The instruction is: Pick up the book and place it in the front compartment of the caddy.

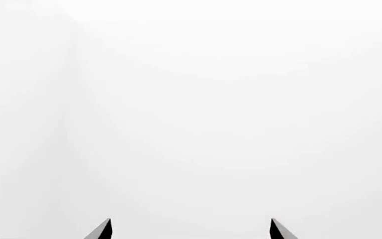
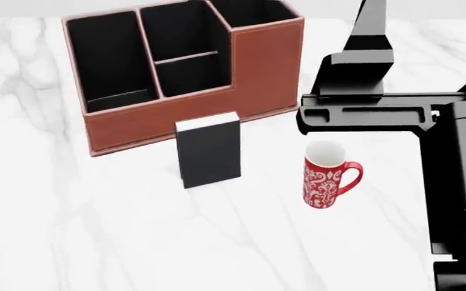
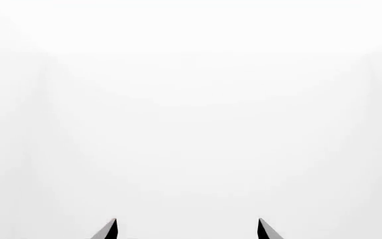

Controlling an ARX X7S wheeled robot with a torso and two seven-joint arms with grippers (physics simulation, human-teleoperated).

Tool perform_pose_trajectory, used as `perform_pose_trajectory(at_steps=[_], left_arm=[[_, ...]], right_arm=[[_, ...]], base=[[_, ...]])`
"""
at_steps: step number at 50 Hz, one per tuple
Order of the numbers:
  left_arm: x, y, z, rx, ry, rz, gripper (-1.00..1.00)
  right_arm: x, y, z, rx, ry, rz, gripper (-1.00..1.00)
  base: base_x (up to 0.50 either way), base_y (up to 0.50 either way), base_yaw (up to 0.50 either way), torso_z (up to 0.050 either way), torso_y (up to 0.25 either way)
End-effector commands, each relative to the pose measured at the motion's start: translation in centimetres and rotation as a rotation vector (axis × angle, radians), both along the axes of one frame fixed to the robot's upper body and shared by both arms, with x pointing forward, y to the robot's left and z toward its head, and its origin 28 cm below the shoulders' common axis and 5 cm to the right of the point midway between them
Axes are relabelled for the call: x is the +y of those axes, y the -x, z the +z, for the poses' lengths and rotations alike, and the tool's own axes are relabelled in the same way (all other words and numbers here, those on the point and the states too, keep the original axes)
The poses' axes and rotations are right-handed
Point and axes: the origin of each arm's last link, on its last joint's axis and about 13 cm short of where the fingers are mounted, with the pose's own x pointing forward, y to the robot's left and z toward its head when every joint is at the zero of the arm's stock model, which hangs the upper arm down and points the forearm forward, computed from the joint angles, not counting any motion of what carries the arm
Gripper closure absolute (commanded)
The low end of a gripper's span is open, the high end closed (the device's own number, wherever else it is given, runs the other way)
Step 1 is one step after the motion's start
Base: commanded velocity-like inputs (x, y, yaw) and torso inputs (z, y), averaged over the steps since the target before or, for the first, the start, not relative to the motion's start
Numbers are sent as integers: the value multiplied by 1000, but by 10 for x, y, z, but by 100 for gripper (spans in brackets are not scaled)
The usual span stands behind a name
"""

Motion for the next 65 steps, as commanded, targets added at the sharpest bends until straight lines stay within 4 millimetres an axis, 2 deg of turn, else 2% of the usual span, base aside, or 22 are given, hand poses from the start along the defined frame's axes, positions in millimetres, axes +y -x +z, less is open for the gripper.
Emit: perform_pose_trajectory(at_steps=[1, 26, 44, 65], left_arm=[[3, -1, 0, 2, 26, 11, -100], [4, -2, -1, 9, 27, 10, -100], [4, -2, -2, 10, 27, 8, -100], [4, -2, -5, 17, 26, 9, -100]], right_arm=[[0, 1, 0, -14, -2, 22, -100], [0, 2, 0, -18, 10, 24, -100], [2, 3, -2, -24, 20, 46, -100], [1, 5, -2, -38, 26, 54, -100]], base=[[0, 500, 0, 0, 0], [0, 492, 0, 0, 0], [3, 0, 0, 0, 0], [480, 0, 0, 0, 0]])
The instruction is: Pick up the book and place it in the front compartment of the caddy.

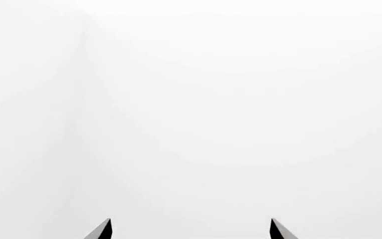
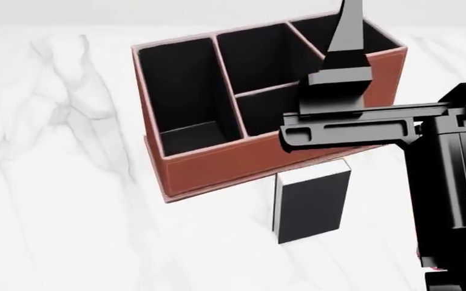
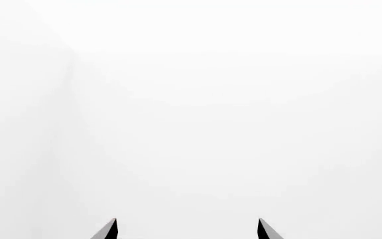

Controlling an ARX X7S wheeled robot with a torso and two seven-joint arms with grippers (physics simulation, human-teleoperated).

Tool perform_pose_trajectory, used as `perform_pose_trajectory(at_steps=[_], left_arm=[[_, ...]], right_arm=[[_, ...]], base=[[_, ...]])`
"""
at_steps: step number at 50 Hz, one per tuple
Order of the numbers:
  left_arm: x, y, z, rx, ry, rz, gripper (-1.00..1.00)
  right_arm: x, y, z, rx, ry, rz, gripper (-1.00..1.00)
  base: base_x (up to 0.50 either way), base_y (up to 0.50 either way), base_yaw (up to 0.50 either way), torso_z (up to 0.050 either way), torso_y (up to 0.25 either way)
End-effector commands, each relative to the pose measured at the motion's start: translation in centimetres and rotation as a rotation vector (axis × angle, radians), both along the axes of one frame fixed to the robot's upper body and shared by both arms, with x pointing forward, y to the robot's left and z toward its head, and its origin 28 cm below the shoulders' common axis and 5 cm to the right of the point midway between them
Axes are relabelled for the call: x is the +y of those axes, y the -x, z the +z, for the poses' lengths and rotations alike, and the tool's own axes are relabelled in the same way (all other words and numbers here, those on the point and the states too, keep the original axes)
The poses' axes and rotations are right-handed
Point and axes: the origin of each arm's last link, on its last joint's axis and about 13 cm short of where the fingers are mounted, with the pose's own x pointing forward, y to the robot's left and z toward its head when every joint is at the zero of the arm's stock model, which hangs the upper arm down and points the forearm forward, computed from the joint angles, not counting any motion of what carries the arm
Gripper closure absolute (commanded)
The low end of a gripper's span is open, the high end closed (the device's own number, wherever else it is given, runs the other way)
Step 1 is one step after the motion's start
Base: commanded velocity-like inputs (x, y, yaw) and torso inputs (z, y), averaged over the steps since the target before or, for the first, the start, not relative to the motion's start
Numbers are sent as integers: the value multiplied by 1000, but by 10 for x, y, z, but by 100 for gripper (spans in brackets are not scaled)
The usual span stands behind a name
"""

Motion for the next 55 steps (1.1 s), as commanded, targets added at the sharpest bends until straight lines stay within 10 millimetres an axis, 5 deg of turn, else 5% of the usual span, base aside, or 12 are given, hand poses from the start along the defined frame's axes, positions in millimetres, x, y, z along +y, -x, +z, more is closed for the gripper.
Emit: perform_pose_trajectory(at_steps=[1, 55], left_arm=[[2, -1, -2, 7, 21, 4, -100], [4, -1, -2, 8, 23, 6, -100]], right_arm=[[-1, 1, 1, -17, -14, 12, -100], [0, 0, -3, -3, 7, 7, -100]], base=[[500, 0, 0, 0, 0], [500, 0, 0, 0, 1]])
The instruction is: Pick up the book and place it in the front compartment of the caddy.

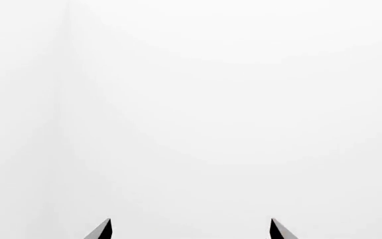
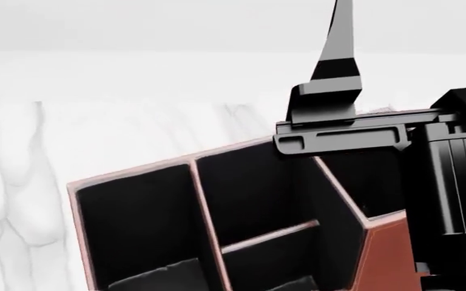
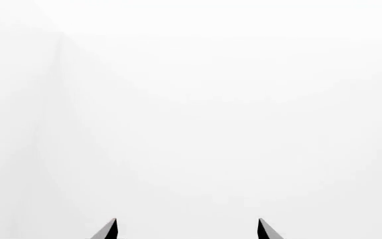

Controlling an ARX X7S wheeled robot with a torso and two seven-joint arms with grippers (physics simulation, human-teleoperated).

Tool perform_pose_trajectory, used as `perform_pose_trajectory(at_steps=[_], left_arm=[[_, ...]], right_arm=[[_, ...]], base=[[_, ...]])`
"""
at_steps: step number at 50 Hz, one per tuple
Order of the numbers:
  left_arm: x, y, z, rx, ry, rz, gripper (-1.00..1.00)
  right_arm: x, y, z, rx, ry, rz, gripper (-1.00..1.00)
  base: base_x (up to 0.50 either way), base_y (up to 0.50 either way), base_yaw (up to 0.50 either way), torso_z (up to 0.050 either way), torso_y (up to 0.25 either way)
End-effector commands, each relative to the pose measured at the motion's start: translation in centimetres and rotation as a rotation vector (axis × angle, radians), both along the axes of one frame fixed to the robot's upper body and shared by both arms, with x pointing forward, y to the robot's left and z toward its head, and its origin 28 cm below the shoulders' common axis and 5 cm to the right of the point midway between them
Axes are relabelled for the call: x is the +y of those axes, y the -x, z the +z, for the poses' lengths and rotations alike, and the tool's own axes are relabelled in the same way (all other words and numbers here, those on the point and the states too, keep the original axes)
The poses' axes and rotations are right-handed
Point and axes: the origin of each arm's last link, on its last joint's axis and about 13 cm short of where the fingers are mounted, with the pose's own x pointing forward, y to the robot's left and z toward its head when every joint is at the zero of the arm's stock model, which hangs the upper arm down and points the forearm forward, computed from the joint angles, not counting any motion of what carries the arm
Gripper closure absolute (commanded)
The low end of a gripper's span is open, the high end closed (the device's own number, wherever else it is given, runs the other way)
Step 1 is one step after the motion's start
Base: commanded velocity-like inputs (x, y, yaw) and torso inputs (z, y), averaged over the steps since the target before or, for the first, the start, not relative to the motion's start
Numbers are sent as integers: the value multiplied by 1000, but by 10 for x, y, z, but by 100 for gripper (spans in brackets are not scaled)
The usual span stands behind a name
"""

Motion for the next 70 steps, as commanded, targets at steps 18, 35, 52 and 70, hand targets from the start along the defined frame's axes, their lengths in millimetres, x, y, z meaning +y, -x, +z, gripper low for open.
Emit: perform_pose_trajectory(at_steps=[18, 35, 52, 70], left_arm=[[3, -1, -1, 6, 24, 5, -100], [3, -1, -1, 7, 23, 8, -100], [4, -1, -3, 11, 24, 11, -100], [4, -1, -4, 14, 20, 16, -100]], right_arm=[[0, 0, 0, -11, 4, 6, -100], [-1, 0, -1, -19, 2, -8, -100], [-13, 4, 14, 3, 54, -12, -100], [-56, 28, 55, 29, 199, 57, -100]], base=[[29, 0, 0, 0, 1], [139, 0, 0, 0, 1], [0, 0, 0, 0, 0], [0, 0, 0, 0, 0]])
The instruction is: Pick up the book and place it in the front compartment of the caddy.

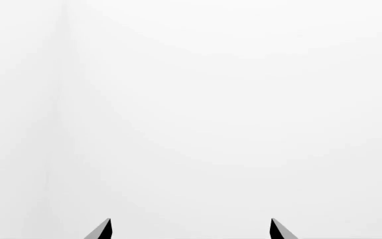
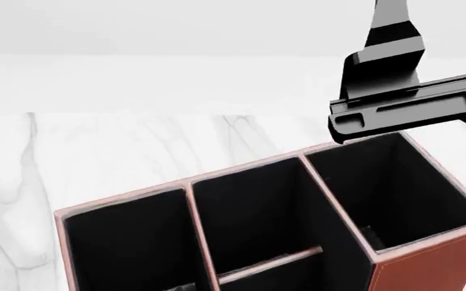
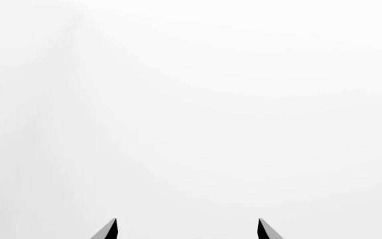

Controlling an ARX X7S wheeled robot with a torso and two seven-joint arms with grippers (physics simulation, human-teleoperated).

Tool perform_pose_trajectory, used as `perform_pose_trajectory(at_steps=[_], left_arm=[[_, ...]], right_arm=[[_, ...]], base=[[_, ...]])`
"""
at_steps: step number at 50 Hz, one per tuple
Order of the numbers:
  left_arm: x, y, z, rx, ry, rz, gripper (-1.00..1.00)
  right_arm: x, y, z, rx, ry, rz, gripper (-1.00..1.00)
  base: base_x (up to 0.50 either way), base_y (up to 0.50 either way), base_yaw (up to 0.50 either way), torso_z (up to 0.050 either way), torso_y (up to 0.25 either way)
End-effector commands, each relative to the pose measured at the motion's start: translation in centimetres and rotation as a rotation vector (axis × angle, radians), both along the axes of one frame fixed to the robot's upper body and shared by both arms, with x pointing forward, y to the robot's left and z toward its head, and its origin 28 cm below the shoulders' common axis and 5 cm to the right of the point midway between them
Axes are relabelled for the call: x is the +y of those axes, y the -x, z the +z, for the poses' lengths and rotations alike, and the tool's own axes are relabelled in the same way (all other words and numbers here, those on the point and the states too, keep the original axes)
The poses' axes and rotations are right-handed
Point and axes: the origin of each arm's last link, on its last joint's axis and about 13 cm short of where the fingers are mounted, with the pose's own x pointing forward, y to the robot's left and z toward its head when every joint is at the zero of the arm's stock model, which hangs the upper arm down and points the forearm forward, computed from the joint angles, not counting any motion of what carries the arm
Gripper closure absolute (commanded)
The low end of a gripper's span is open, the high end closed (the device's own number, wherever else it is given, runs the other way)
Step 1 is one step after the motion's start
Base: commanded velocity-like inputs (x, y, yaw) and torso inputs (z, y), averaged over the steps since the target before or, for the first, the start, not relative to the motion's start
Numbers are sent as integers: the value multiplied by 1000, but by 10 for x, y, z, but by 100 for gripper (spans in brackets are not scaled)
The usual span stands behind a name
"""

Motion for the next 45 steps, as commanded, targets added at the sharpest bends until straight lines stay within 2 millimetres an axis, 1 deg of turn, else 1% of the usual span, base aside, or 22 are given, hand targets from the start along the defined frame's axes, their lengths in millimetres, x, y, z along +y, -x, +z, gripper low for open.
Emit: perform_pose_trajectory(at_steps=[1, 5, 7, 10, 15, 20, 21, 24, 25, 32, 34, 37, 39, 45], left_arm=[[2, -1, -1, 4, 20, 6, -100], [2, 0, -2, 7, 20, 6, -100], [2, 0, -2, 7, 20, 6, -100], [2, 0, -2, 8, 23, 7, -100], [3, 0, -2, 7, 27, 11, -100], [3, 0, -2, 8, 27, 12, -100], [3, 0, -2, 8, 26, 12, -100], [3, 0, -2, 8, 26, 11, -100], [3, 1, -2, 7, 27, 11, -100], [4, 1, -1, 4, 27, 12, -100], [4, 1, -1, 5, 30, 14, -100], [4, 0, -1, 5, 29, 14, -100], [5, 0, -1, 6, 30, 16, -100], [5, 0, -2, 8, 30, 19, -100]], right_arm=[[-25, 18, 22, 10, 55, 77, -100], [-33, 23, 29, 35, 78, 128, -100], [-36, 24, 29, 29, 73, 122, -100], [-44, 24, 27, 56, 77, 145, -100], [-51, 26, 26, 90, 101, 195, -100], [-54, 29, 25, 102, 144, 275, -100], [-55, 28, 25, 100, 141, 252, -100], [-57, 29, 24, 101, 156, 291, -100], [-59, 28, 23, 129, 157, 298, -100], [-65, 27, 15, 181, 187, 379, -100], [-67, 24, 9, 238, 201, 414, -100], [-69, 19, 4, 285, 224, 438, -100], [-69, 17, -1, 330, 235, 497, -100], [-69, 15, -6, 404, 255, 588, -100]], base=[[0, 0, 0, 0, 0], [0, 0, 0, 0, 0], [0, 0, 0, 0, 0], [0, 0, 0, 0, 0], [0, 0, 0, 0, 0], [0, 0, 0, 0, 0], [0, 0, 0, 0, 0], [0, 0, 0, 0, 0], [0, 0, 0, 0, 0], [0, 0, 0, 0, 0], [0, 0, 0, 0, 0], [0, 0, 0, 0, 0], [0, 0, 0, 0, 0], [0, 0, 0, 0, 0]])
